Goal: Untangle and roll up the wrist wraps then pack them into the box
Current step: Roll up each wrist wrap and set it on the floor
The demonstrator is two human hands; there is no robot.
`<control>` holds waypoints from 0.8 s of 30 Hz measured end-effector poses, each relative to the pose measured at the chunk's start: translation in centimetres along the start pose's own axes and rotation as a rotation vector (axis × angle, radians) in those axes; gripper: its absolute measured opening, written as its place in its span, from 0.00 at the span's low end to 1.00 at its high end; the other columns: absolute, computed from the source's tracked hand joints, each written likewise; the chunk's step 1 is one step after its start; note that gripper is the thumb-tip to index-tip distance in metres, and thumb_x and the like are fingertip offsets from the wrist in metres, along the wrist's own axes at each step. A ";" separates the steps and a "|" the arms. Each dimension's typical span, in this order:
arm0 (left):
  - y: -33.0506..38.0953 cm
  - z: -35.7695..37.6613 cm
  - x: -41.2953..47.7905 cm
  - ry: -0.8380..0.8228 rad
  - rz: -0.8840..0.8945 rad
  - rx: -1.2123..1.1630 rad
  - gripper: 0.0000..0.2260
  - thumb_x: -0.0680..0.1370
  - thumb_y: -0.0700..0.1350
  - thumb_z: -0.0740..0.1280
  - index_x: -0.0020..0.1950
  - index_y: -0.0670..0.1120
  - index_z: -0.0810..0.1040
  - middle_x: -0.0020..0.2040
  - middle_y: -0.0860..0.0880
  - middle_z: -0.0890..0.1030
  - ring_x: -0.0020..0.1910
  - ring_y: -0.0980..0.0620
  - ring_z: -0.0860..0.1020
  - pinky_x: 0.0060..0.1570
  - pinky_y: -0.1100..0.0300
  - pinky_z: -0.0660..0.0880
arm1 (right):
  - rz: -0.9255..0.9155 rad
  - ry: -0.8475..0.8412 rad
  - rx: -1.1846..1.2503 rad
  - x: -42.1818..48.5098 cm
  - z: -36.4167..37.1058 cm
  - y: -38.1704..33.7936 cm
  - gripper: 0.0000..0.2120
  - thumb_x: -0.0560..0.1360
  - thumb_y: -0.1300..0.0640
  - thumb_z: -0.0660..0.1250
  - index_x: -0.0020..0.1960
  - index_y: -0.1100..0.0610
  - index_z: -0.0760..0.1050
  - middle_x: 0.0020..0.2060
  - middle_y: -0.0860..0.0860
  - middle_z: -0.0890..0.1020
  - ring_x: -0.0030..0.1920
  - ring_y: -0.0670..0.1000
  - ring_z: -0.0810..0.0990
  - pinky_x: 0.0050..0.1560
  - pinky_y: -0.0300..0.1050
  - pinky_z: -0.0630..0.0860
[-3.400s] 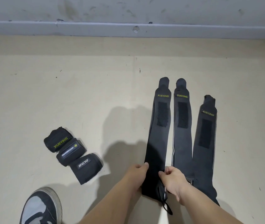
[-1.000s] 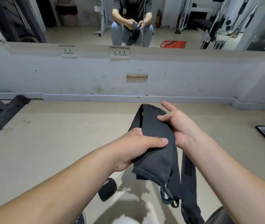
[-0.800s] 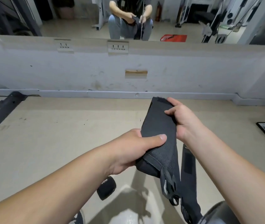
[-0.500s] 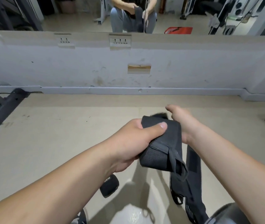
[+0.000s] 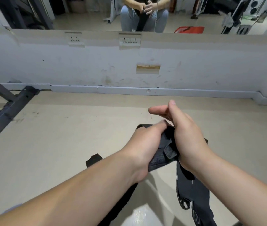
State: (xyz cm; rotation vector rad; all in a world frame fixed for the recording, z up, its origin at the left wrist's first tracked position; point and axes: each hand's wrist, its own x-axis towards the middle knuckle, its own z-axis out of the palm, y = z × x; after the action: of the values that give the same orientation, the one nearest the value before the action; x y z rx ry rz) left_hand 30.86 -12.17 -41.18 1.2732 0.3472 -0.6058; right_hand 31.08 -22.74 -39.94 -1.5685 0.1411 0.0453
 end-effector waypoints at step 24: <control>3.1 -4.5 1.5 0.080 0.158 0.419 0.28 0.85 0.64 0.57 0.53 0.41 0.82 0.35 0.41 0.83 0.32 0.46 0.81 0.33 0.58 0.76 | 0.163 -0.254 0.063 1.7 -2.5 0.8 0.10 0.86 0.61 0.61 0.46 0.56 0.76 0.38 0.54 0.85 0.37 0.50 0.82 0.41 0.44 0.78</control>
State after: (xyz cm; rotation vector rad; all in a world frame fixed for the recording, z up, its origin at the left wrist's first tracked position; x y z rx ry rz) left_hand 34.32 -7.68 -40.83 1.7126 0.1866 -0.5077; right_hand 32.55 -25.35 -40.91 -1.4718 0.0690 0.3634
